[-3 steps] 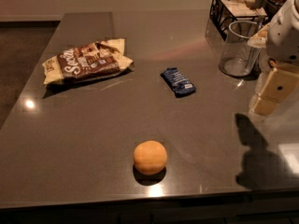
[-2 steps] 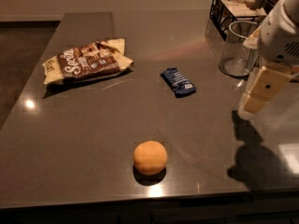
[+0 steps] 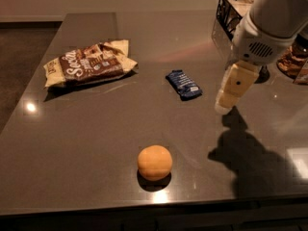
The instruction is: Move rxbar blueberry near orange
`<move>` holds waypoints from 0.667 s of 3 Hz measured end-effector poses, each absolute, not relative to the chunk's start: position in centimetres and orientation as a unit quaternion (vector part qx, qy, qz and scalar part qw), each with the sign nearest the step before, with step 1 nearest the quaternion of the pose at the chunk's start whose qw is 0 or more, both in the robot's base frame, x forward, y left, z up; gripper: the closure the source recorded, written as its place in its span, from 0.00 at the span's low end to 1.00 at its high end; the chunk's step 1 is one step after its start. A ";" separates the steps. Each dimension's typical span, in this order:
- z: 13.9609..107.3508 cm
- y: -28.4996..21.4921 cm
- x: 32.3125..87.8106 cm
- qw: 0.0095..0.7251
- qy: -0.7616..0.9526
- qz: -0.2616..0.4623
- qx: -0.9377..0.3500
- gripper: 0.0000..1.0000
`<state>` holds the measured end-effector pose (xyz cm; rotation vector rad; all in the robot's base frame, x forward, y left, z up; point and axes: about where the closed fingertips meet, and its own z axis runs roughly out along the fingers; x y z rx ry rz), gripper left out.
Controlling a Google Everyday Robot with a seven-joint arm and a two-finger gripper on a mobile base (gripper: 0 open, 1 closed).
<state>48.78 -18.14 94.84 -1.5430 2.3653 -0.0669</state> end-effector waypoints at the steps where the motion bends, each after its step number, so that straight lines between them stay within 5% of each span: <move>1: 92.3 -16.5 51.9 0.151 0.852 -0.010 -0.501 0.00; 2: 90.5 -15.6 54.2 0.145 0.873 0.004 -0.466 0.00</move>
Offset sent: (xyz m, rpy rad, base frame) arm 0.0784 0.0344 -0.0647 0.0869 0.0994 -0.2473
